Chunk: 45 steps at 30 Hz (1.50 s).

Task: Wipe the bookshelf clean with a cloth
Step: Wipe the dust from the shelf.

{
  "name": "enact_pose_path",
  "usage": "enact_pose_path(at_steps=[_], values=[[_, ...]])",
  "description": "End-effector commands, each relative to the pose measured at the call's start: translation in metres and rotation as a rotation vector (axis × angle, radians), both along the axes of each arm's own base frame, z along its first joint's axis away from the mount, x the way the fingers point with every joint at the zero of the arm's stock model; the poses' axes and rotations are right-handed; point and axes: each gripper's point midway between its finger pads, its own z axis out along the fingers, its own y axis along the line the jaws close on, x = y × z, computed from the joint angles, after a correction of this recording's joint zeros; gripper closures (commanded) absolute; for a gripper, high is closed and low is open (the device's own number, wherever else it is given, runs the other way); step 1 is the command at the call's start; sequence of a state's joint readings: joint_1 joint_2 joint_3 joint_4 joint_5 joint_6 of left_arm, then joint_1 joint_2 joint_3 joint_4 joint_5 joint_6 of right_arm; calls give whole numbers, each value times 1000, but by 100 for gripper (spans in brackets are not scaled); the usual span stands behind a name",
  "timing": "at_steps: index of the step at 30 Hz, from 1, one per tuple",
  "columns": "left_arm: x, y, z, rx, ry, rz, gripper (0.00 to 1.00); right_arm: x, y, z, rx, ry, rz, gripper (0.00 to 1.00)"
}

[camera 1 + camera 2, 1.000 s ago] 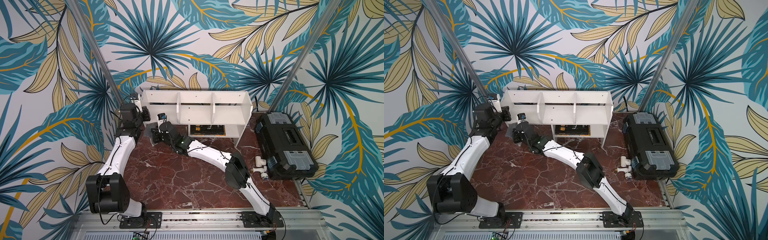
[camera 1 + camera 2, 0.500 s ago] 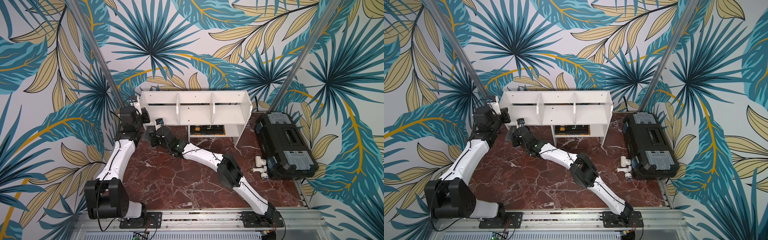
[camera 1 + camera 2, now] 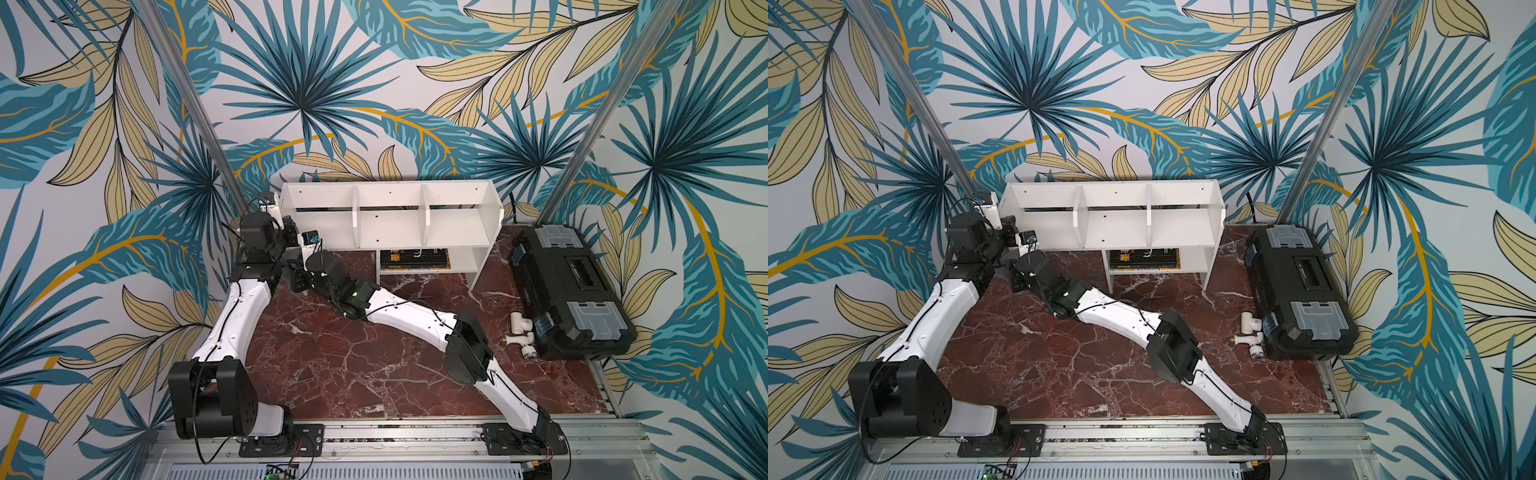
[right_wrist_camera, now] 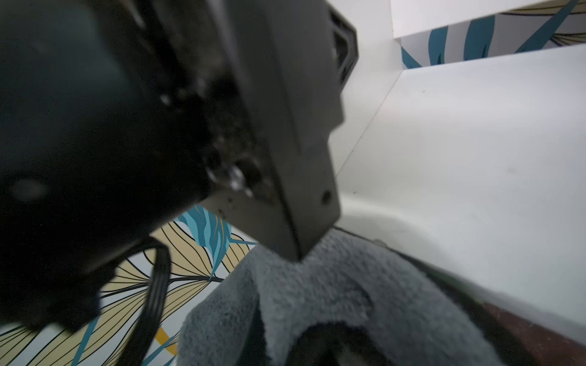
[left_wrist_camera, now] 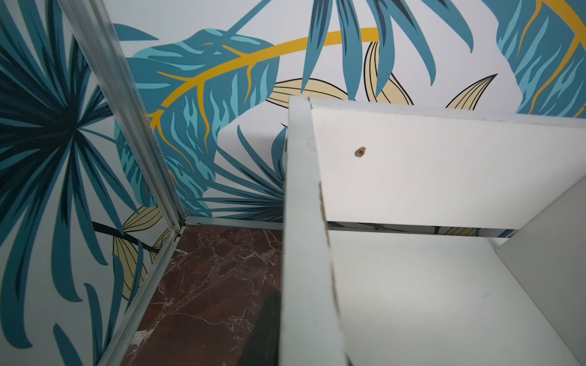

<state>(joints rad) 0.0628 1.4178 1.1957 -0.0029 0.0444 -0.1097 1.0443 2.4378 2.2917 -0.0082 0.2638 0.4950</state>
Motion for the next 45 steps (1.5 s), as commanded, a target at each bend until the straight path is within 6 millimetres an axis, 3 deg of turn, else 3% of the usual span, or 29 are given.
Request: enact_pose_path(at_steps=[1,5,9,13,20,23,26,32,35,37,39,42,45], values=[[-7,-15,-23,-194,86,-52,100,8,4,-81,-45,111,-40,100],[-6,-15,-24,-198,87,-52,100,3,12,-123,-61,185,-10,100],[-6,-15,-26,-202,90,-54,100,10,12,-120,-59,197,10,100],[-6,-17,-24,-205,85,-66,100,10,0,-78,-30,121,-10,100],[-6,-20,-23,-224,81,-77,100,9,-24,36,59,-75,-51,100],[-7,-20,-23,-224,82,-79,100,12,-29,57,60,-117,-69,100],[-6,-20,-24,-221,83,-76,100,17,-18,27,14,-67,-58,100],[-7,-20,-23,-221,82,-76,100,6,6,-95,-36,117,-28,100],[-7,-19,-24,-219,82,-74,100,-5,14,-129,-99,122,-2,100],[-6,-19,-25,-220,86,-74,100,-4,15,-137,-103,147,10,100],[-6,-19,-26,-220,87,-72,100,-2,15,-132,-97,152,20,100],[-6,-19,-25,-219,86,-72,100,-1,13,-105,-93,115,21,100],[-7,-19,-24,-219,84,-72,100,1,5,-62,-84,33,4,100]])
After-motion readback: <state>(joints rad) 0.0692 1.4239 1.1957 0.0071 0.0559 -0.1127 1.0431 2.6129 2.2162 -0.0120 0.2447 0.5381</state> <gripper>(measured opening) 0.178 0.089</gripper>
